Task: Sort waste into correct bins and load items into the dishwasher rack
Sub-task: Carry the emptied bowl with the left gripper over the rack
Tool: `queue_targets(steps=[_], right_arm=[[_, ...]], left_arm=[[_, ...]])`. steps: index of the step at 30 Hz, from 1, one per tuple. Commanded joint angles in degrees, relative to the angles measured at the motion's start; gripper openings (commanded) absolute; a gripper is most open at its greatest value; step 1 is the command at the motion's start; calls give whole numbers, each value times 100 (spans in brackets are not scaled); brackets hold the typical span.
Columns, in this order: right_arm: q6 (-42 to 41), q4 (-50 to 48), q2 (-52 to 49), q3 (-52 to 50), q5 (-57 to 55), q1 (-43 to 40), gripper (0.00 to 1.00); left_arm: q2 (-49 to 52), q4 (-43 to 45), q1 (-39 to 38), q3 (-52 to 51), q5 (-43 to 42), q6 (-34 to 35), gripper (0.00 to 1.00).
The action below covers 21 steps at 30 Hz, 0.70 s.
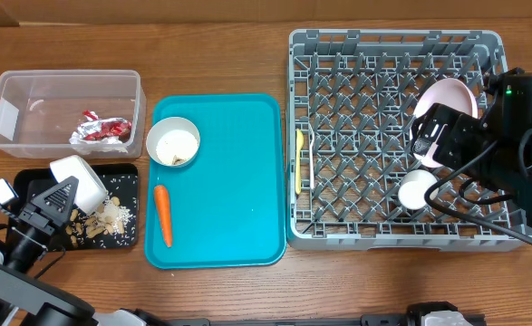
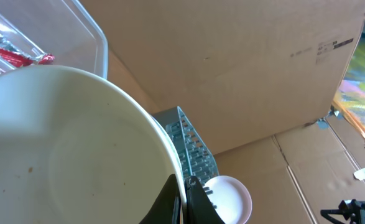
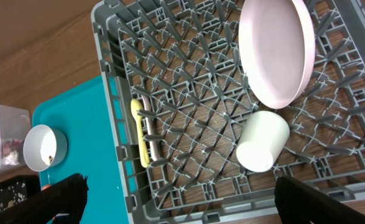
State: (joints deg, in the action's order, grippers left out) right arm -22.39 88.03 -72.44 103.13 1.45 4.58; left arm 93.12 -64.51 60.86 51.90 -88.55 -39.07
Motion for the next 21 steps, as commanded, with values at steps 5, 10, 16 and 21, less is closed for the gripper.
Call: queue_targets(steps=[5, 10, 16, 21], right_arm=[[26, -24, 22, 72, -44, -15, 100], [26, -24, 22, 72, -44, -15, 100], [26, -24, 22, 72, -44, -15, 100], [26, -24, 22, 72, -44, -15, 100]], left_arm=[[-586, -1554, -153, 361, 415, -1683, 4], [-1309, -2232, -820, 960, 350, -1963, 4], [-1521, -1368, -2378, 1740, -157, -1110, 4], [-1447, 1558, -3982, 2085, 994, 2326, 4]])
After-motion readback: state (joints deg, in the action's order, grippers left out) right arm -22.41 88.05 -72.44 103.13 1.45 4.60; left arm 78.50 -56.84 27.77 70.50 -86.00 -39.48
